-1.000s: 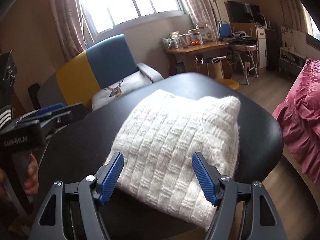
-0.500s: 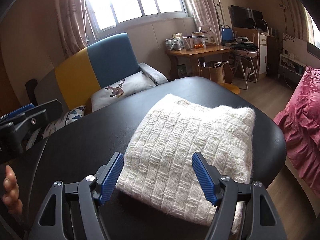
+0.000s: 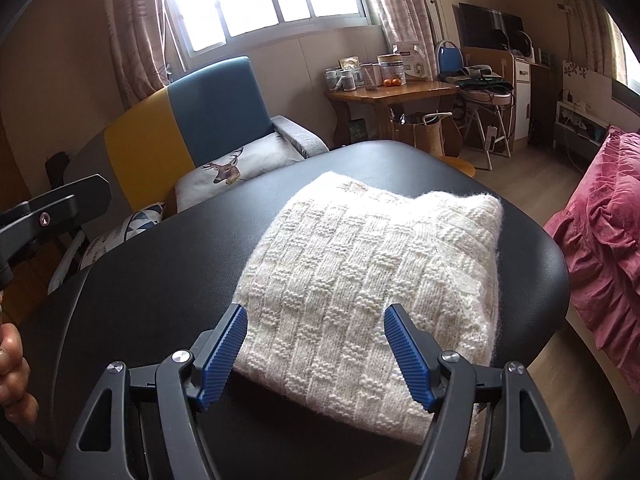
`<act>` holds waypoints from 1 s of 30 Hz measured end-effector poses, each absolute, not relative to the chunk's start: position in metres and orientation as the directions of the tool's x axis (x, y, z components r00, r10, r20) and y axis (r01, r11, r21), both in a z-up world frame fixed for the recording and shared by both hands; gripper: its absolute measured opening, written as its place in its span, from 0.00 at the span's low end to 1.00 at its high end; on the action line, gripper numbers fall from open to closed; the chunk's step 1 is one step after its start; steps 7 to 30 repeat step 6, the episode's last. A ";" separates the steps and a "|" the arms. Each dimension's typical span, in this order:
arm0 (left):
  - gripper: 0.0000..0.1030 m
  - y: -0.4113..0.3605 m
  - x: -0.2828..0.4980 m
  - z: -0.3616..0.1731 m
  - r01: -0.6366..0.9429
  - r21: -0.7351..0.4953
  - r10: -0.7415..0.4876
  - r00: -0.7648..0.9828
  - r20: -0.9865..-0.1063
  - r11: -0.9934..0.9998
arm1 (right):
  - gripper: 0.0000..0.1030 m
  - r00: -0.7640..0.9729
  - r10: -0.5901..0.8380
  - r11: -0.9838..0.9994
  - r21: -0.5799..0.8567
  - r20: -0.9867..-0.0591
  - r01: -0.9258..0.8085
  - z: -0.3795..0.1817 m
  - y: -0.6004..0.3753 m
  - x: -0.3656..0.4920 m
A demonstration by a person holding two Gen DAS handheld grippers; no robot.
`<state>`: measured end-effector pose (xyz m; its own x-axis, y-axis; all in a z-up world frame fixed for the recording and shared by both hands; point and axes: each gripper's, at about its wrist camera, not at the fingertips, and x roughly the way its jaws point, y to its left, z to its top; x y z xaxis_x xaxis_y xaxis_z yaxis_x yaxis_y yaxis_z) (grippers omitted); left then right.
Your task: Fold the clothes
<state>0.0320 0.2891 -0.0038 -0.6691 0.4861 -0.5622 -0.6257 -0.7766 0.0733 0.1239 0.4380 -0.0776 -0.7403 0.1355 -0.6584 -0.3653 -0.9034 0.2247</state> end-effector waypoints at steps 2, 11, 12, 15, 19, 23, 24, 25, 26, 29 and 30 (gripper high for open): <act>1.00 0.289 0.031 -0.005 -0.627 0.064 0.489 -0.663 -0.567 -0.776 | 0.71 -0.739 0.139 -0.905 0.219 -0.659 -0.366 -0.078 0.438 0.124; 1.00 0.290 0.028 -0.008 -0.633 0.054 0.489 -0.647 -0.585 -0.773 | 0.71 -0.737 0.135 -0.906 0.218 -0.662 -0.362 -0.078 0.436 0.122; 1.00 0.290 0.028 -0.008 -0.633 0.054 0.489 -0.647 -0.585 -0.773 | 0.71 -0.737 0.135 -0.906 0.218 -0.662 -0.362 -0.078 0.436 0.122; 1.00 0.290 0.028 -0.008 -0.633 0.054 0.489 -0.647 -0.585 -0.773 | 0.71 -0.737 0.135 -0.906 0.218 -0.662 -0.362 -0.078 0.436 0.122; 1.00 0.290 0.028 -0.008 -0.633 0.054 0.489 -0.647 -0.585 -0.773 | 0.71 -0.737 0.135 -0.906 0.218 -0.662 -0.362 -0.078 0.436 0.122; 1.00 0.290 0.028 -0.008 -0.633 0.054 0.489 -0.647 -0.585 -0.773 | 0.71 -0.737 0.135 -0.906 0.218 -0.662 -0.362 -0.078 0.436 0.122; 1.00 0.290 0.028 -0.008 -0.633 0.054 0.489 -0.647 -0.585 -0.773 | 0.71 -0.737 0.135 -0.906 0.218 -0.662 -0.362 -0.078 0.436 0.122; 1.00 0.290 0.028 -0.008 -0.633 0.054 0.489 -0.647 -0.585 -0.773 | 0.71 -0.737 0.135 -0.906 0.218 -0.662 -0.362 -0.078 0.436 0.122; 1.00 0.290 0.028 -0.008 -0.633 0.054 0.489 -0.647 -0.585 -0.773 | 0.71 -0.737 0.135 -0.906 0.218 -0.662 -0.362 -0.078 0.436 0.122; 1.00 0.290 0.028 -0.008 -0.633 0.054 0.489 -0.647 -0.585 -0.773 | 0.71 -0.737 0.135 -0.906 0.218 -0.662 -0.362 -0.078 0.436 0.122; 1.00 0.290 0.028 -0.008 -0.633 0.054 0.489 -0.647 -0.585 -0.773 | 0.71 -0.737 0.135 -0.906 0.218 -0.662 -0.362 -0.078 0.436 0.122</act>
